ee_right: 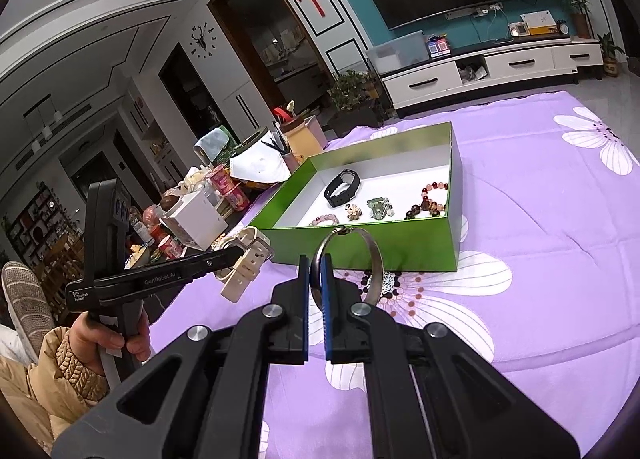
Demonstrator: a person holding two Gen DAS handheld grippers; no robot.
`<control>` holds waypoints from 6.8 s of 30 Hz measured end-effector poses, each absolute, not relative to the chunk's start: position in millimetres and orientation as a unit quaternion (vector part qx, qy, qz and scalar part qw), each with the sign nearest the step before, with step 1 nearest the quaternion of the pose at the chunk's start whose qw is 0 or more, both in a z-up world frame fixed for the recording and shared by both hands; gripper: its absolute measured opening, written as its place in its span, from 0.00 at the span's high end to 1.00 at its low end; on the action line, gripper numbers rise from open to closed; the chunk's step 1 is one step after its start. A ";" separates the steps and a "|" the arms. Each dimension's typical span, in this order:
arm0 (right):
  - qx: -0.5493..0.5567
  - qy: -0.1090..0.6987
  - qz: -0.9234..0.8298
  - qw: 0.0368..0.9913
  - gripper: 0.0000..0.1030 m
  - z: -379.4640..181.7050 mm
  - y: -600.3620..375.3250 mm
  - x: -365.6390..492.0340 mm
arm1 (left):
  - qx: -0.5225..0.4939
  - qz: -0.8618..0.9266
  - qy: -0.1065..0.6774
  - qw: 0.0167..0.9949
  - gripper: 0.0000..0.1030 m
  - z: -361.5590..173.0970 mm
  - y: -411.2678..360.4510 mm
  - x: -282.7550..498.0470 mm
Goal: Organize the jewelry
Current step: 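Lift the cream watch and silver hoop with both grippers off the cloth, then carry the cream watch and silver hoop with both grippers over the green box, then lower the cream watch and silver hoop into the green box with both grippers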
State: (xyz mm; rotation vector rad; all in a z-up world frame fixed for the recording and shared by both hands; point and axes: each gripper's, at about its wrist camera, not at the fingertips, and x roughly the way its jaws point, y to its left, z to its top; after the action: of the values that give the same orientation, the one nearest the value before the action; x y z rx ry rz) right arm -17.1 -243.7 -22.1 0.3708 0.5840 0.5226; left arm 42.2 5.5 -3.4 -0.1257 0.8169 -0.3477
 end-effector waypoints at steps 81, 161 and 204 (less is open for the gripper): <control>0.150 0.262 0.226 0.926 0.95 2.0 -234.4 56.4 | -0.018 -0.202 0.347 0.916 0.83 39.1 -47.3 103.4; 0.084 0.311 0.150 0.935 0.95 -22.4 -218.6 121.3 | -0.005 -0.164 0.395 0.904 0.83 -6.1 -51.5 178.6; 0.078 0.330 0.137 0.931 0.95 -34.7 -222.7 131.0 | 0.004 -0.159 0.406 0.900 0.83 -19.2 -53.8 191.0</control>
State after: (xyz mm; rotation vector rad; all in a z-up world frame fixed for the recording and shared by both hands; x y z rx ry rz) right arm 131.0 -222.7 -34.7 0.1589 0.6767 0.2796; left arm 191.0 -53.8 -19.2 0.0087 0.8410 -0.3291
